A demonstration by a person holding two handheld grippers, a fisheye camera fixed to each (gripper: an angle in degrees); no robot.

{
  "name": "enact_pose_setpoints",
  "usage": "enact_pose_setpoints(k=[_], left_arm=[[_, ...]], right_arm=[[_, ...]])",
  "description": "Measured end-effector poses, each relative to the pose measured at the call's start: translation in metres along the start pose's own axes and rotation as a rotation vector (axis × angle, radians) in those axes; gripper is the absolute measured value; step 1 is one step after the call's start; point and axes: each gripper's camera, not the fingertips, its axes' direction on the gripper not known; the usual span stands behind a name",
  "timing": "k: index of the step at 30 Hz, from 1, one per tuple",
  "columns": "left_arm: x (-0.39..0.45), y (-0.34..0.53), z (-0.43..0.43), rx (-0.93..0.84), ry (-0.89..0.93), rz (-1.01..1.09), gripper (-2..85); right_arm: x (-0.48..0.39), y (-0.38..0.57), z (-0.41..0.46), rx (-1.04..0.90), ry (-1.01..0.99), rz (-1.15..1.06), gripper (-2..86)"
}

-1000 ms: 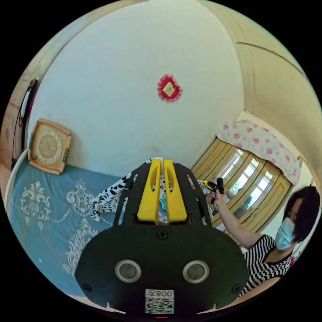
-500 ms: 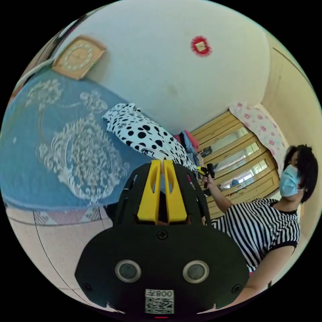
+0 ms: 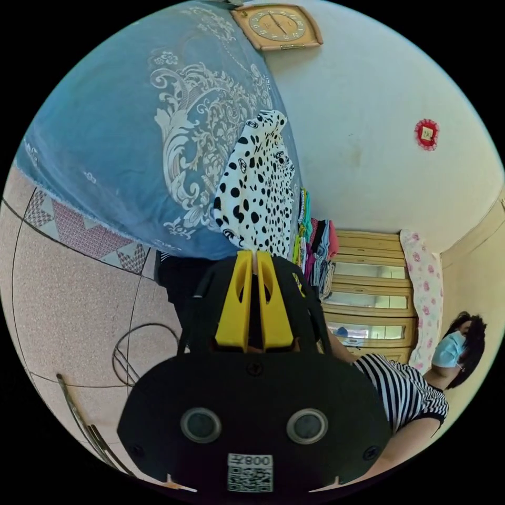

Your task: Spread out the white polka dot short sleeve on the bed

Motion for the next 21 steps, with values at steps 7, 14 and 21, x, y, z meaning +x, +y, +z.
enact_pose_setpoints(k=[7,14,21], left_arm=[[0.121,-0.128,-0.023,0.152,0.021,0.288,1.4],[0.335,-0.15,-0.114,0.417,-0.059,0.84,1.4],[0.315,-0.087,-0.144,0.358,-0.001,1.021,1.4]], right_arm=[[-0.154,-0.12,-0.082,0.186,-0.027,-0.318,0.1],[-0.397,-0.096,-0.184,0.368,0.152,-0.849,0.2],[-0.365,-0.012,-0.204,0.379,0.098,-0.993,0.2]])
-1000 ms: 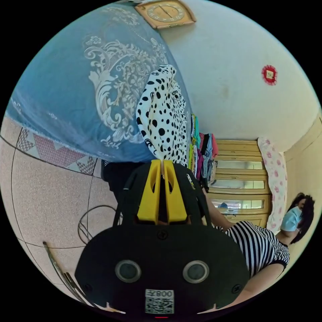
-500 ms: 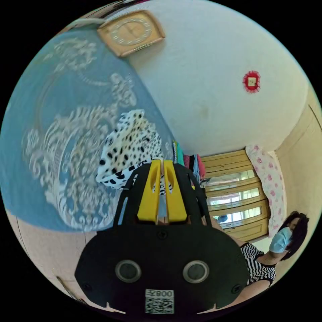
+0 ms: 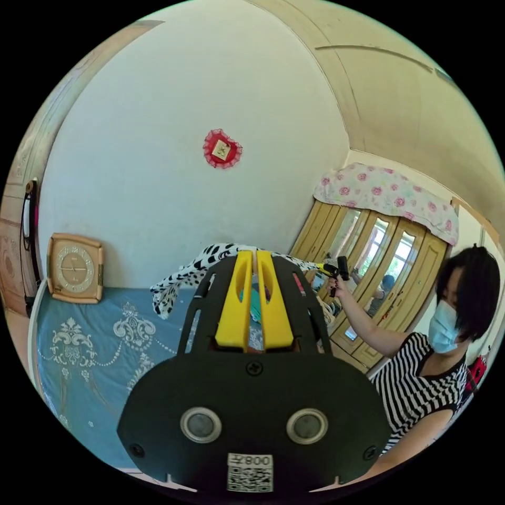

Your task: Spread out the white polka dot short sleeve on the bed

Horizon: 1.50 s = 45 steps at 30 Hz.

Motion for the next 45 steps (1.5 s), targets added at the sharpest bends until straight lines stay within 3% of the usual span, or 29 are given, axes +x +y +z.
enact_pose_setpoints(k=[5,7,12,16,27,35,45], left_arm=[[-0.03,0.107,-0.008,-0.171,0.037,-0.138,1.4],[-0.052,0.158,-0.006,-0.245,0.033,-0.245,1.4],[-0.129,0.316,0.023,-0.472,-0.029,-0.719,1.4],[-0.155,0.369,0.028,-0.519,-0.055,-0.895,1.4],[-0.205,0.363,0.004,-0.416,-0.044,-0.911,1.8],[-0.252,0.38,0.016,-0.438,-0.104,-1.041,5.0],[-0.308,0.317,0.012,-0.294,-0.23,-0.977,8.9]], right_arm=[[0.043,0.13,0.015,-0.114,-0.075,0.159,0.1],[0.085,0.21,0.031,-0.192,-0.123,0.336,0.1],[0.17,0.375,0.075,-0.324,-0.136,0.78,0.0],[0.203,0.451,0.094,-0.404,-0.103,0.965,0.0],[0.235,0.474,0.075,-0.392,-0.134,0.92,-0.1],[0.288,0.528,0.072,-0.336,-0.073,1.078,0.0],[0.356,0.447,0.115,-0.225,-0.072,0.854,2.8]])
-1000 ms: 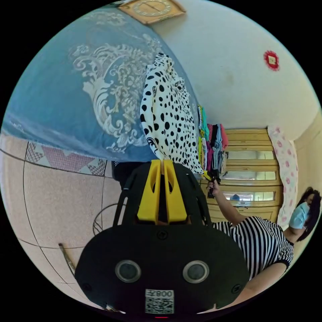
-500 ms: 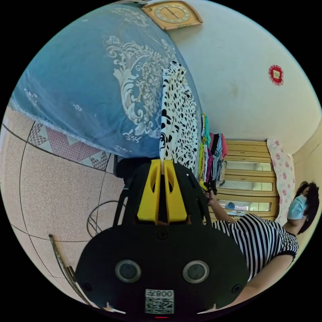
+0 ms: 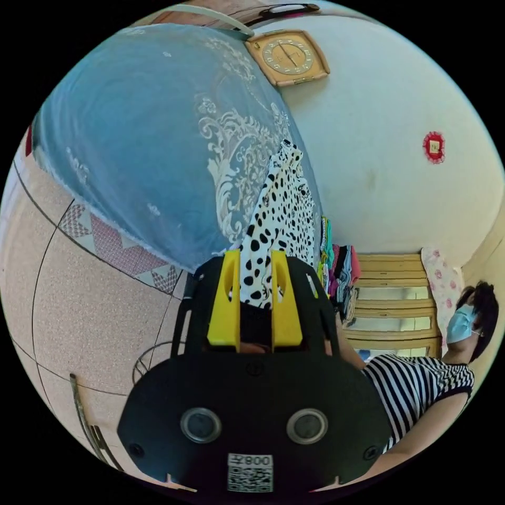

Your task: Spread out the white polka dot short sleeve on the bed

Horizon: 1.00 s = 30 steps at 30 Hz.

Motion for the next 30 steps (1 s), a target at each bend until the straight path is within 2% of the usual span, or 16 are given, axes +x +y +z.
enact_pose_setpoints(k=[6,12,19,26,30], left_arm=[[0.059,-0.12,0.054,-0.034,-0.075,0.183,9.5],[0.102,-0.229,0.114,-0.065,-0.225,0.26,9.9],[0.122,-0.285,0.158,-0.11,-0.34,0.279,7.4],[0.149,-0.321,0.165,-0.115,-0.244,0.311,3.6],[0.18,-0.339,0.15,-0.008,-0.179,0.382,3.6]], right_arm=[[-0.026,-0.109,0.037,-0.011,0.142,-0.165,5.9],[-0.032,-0.192,0.078,-0.046,0.33,-0.249,7.1],[-0.013,-0.246,0.133,-0.125,0.488,-0.299,7.7],[0.004,-0.281,0.161,-0.141,0.549,-0.28,2.8],[0.01,-0.299,0.144,-0.091,0.538,-0.278,1.3]])
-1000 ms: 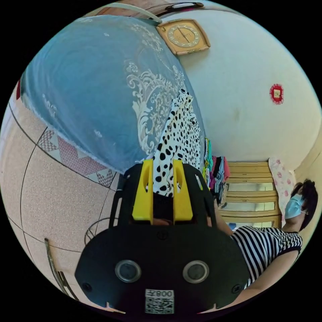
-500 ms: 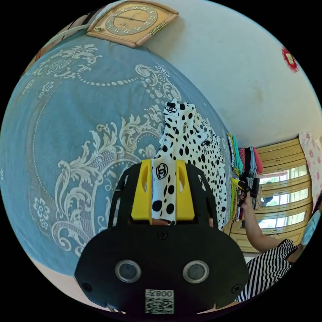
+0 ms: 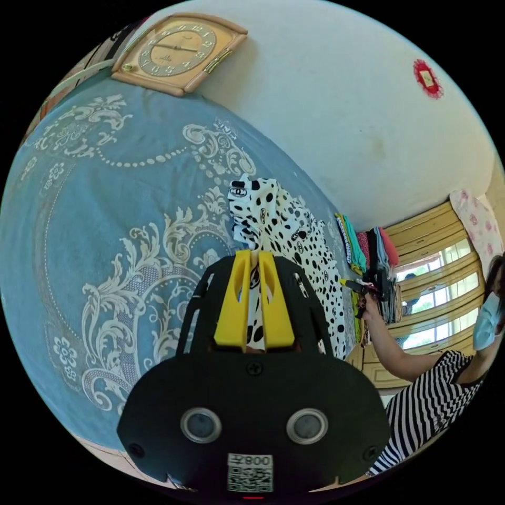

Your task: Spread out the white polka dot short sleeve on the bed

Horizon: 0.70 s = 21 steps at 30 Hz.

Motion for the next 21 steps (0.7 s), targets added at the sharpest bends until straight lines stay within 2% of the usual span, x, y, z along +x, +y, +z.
enact_pose_setpoints(k=[2,5,6,9,13,21], left_arm=[[0.003,-0.008,0.0,0.013,-0.006,0.015,4.0],[-0.002,-0.022,0.017,-0.089,-0.077,-0.01,5.5],[-0.004,-0.027,0.017,-0.059,-0.061,-0.035,6.2],[-0.003,-0.046,0.007,0.066,-0.006,-0.041,7.6],[0.007,-0.089,0.015,0.036,-0.02,0.02,8.8],[0.029,-0.208,0.077,-0.031,-0.015,0.037,9.6]], right_arm=[[0.016,-0.002,-0.005,0.025,-0.046,0.031,1.3],[0.044,-0.009,0.008,-0.015,-0.138,0.088,2.0],[0.051,-0.012,0.008,0.012,-0.172,0.106,2.6],[0.06,-0.023,-0.004,0.09,-0.127,0.132,4.5],[0.066,-0.061,-0.02,0.197,-0.152,0.081,6.6],[0.046,-0.194,0.02,0.109,-0.096,-0.032,7.8]])
